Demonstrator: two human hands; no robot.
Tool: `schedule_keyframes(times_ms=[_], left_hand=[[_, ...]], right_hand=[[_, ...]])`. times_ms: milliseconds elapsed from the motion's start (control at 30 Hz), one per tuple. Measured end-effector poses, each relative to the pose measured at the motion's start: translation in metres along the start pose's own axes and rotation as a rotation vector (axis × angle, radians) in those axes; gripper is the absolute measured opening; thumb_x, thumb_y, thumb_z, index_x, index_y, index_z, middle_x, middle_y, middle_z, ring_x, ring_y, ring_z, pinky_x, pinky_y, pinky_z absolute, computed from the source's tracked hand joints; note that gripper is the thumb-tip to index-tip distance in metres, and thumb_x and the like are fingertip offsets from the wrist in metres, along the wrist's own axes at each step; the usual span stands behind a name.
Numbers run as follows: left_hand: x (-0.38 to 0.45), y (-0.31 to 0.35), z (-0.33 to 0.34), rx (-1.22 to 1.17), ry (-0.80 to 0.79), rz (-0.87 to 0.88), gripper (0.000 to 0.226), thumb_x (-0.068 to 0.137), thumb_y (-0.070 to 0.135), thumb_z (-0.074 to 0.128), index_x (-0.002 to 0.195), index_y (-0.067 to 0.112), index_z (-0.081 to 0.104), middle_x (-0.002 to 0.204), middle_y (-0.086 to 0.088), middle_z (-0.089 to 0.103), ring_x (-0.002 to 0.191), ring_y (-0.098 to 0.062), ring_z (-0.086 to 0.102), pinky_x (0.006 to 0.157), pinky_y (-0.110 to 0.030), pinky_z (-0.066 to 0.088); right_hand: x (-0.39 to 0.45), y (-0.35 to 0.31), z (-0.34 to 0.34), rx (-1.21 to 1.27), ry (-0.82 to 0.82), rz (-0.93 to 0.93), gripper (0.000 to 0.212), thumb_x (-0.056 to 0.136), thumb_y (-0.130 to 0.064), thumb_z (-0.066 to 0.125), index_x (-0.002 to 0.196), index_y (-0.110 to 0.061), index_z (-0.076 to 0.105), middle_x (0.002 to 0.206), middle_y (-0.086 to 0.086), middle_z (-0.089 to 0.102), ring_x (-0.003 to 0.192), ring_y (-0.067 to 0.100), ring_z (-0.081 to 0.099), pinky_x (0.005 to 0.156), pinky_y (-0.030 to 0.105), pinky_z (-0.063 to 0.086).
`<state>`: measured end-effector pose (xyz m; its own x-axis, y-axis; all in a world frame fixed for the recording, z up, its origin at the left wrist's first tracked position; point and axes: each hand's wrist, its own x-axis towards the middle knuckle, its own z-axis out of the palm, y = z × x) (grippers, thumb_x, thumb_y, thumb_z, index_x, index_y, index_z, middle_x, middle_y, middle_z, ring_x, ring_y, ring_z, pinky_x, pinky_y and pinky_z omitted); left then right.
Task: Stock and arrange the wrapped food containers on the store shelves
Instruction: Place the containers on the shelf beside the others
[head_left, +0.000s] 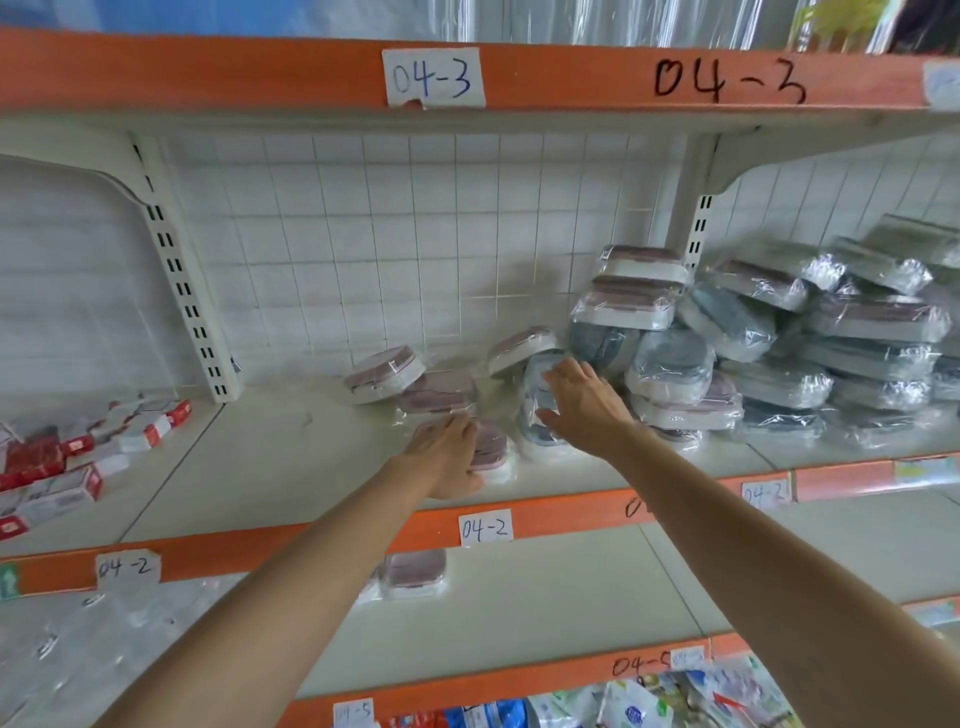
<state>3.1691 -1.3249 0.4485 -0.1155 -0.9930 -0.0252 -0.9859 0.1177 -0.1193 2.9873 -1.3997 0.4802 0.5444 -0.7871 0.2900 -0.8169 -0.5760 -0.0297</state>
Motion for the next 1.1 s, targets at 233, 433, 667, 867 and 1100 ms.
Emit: schedule_keyframes(times_ms=[233, 433, 667, 867, 1100], left_hand=[[0.015, -0.01, 0.006, -0.105, -0.007, -0.031, 0.075, 0.082, 0.045, 0.064, 0.139, 0.011, 0.029, 0.149, -0.012, 0.028, 0.137, -0.029, 0.028, 0.112, -0.04, 0.025], [0.014, -0.02, 0.01, -0.131, -0.007, -0.068, 0.085, 0.078, 0.051, 0.068, 0.142, 0.015, 0.025, 0.149, -0.01, 0.029, 0.137, -0.027, 0.03, 0.111, -0.04, 0.027], [-0.021, -0.074, 0.012, -0.159, -0.077, -0.282, 0.093, 0.076, 0.052, 0.07, 0.147, 0.015, 0.022, 0.148, -0.011, 0.03, 0.134, -0.03, 0.032, 0.107, -0.04, 0.032], [-0.07, -0.122, 0.022, -0.175, -0.064, -0.444, 0.096, 0.075, 0.056, 0.069, 0.146, 0.014, 0.02, 0.151, -0.011, 0.027, 0.135, -0.03, 0.031, 0.107, -0.042, 0.033], [-0.087, -0.125, 0.039, -0.1, -0.068, -0.447, 0.092, 0.085, 0.054, 0.058, 0.151, 0.019, 0.005, 0.159, -0.003, -0.01, 0.147, -0.027, -0.001, 0.113, -0.056, 0.013]], right_hand=[[0.016, -0.007, 0.022, -0.038, -0.081, 0.193, 0.064, 0.089, -0.062, 0.04, 0.134, -0.016, 0.036, 0.138, 0.016, 0.034, 0.128, 0.037, 0.032, 0.104, 0.046, 0.027], [0.023, -0.011, 0.018, 0.105, -0.024, 0.244, 0.041, 0.09, -0.032, 0.048, 0.124, -0.012, 0.039, 0.127, 0.016, 0.043, 0.116, 0.039, 0.04, 0.094, 0.043, 0.036], [0.017, -0.055, 0.025, 0.27, 0.023, -0.218, 0.053, 0.076, -0.036, 0.068, 0.119, -0.013, 0.047, 0.127, 0.007, 0.043, 0.113, 0.027, 0.042, 0.093, 0.035, 0.039], [0.023, -0.074, 0.048, 0.327, -0.281, -0.287, 0.073, 0.079, -0.035, 0.071, 0.139, -0.01, 0.038, 0.14, 0.009, 0.031, 0.12, 0.023, 0.039, 0.104, 0.033, 0.036], [0.034, -0.105, 0.057, 0.026, -0.363, -0.187, 0.071, 0.089, -0.045, 0.051, 0.141, -0.005, 0.025, 0.152, 0.019, 0.019, 0.142, 0.03, 0.017, 0.113, 0.042, 0.018]])
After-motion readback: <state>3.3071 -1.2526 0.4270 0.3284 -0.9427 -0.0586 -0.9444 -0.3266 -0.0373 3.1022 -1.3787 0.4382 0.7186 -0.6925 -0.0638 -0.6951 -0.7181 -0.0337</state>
